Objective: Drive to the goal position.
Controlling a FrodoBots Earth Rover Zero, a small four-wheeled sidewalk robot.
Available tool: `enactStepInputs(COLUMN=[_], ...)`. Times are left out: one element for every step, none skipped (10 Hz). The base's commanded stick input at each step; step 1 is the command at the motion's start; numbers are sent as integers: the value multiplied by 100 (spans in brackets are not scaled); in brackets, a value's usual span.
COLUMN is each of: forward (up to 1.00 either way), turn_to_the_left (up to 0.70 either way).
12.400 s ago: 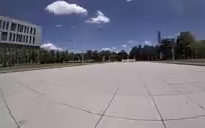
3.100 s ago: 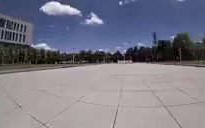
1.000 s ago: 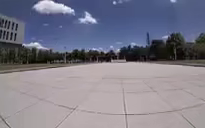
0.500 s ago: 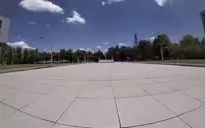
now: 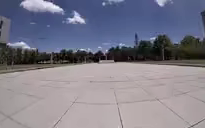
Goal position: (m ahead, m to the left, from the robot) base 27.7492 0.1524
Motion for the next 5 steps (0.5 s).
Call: enactStepInputs(forward=[50, 50, 50, 50, 50], turn_to_the_left=[0, 0, 0, 0, 0])
